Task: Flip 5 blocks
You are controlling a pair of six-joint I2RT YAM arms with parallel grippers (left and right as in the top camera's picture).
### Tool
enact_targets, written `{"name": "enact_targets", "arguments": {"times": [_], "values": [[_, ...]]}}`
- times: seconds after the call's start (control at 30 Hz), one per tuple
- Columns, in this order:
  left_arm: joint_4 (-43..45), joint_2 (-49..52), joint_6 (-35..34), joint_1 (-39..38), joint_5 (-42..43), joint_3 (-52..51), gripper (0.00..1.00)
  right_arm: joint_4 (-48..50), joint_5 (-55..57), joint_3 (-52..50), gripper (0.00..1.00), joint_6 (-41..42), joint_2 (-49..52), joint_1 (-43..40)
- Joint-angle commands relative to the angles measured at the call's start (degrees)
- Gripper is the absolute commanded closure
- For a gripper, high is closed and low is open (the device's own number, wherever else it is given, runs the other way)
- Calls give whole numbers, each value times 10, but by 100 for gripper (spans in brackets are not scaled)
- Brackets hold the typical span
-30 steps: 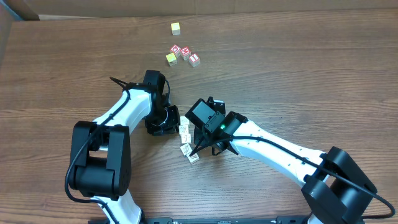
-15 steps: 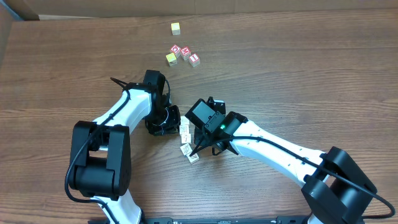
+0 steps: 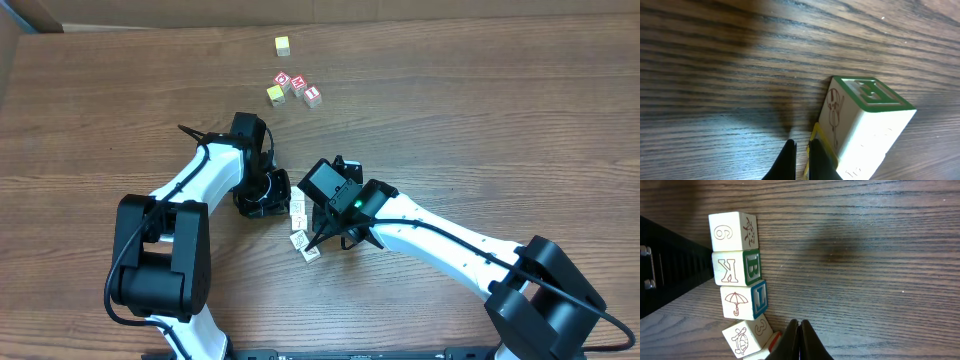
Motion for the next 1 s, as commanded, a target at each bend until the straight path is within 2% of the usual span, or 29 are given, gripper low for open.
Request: {"name": "enact_targets", "arguments": {"times": [0.0, 0.13, 0.43, 0.73, 0.97], "values": [[2, -3, -9, -1, 13, -4, 96, 1, 6, 4, 96, -2, 1, 1], [1, -3, -8, -1, 4, -4, 96, 1, 4, 4, 95, -2, 1, 1], [-15, -3, -7, -1, -81, -4, 96, 15, -7, 3, 95, 0, 4, 3], [-77, -3, 18, -4, -73, -4, 96, 67, -32, -23, 96, 0, 16, 4], [-75, -3, 18, -4, -41, -4, 96, 87, -40, -24, 96, -1, 48, 6]]}}
